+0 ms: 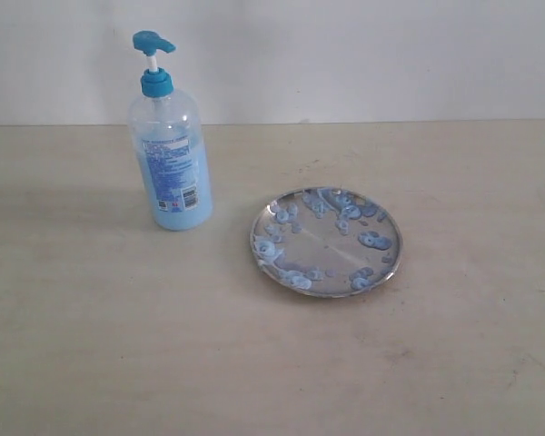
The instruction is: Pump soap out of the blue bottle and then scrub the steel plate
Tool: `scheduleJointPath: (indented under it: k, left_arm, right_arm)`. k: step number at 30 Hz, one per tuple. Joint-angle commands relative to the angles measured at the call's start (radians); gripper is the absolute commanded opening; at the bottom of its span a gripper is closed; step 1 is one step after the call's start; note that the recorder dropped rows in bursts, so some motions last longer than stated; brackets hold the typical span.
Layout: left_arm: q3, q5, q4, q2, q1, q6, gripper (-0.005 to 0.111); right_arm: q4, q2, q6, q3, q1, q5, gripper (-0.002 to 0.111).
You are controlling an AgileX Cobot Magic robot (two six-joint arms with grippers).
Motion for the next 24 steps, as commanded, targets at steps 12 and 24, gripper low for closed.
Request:
scheduleJointPath:
  k: [12, 24]
  left_arm:
    - [0.004, -0.009, -0.011, -0.012, -0.004, -0.011, 0.004]
    - [0.004, -0.011, -0.011, -0.012, -0.004, -0.011, 0.004]
  right_arm:
    - [-0.266, -0.083, 0.057, 0.006, -0.278, 0.465, 0.005]
    - [-0.477, -0.083, 0.424, 0.085, -0.304, 0.39, 0.005]
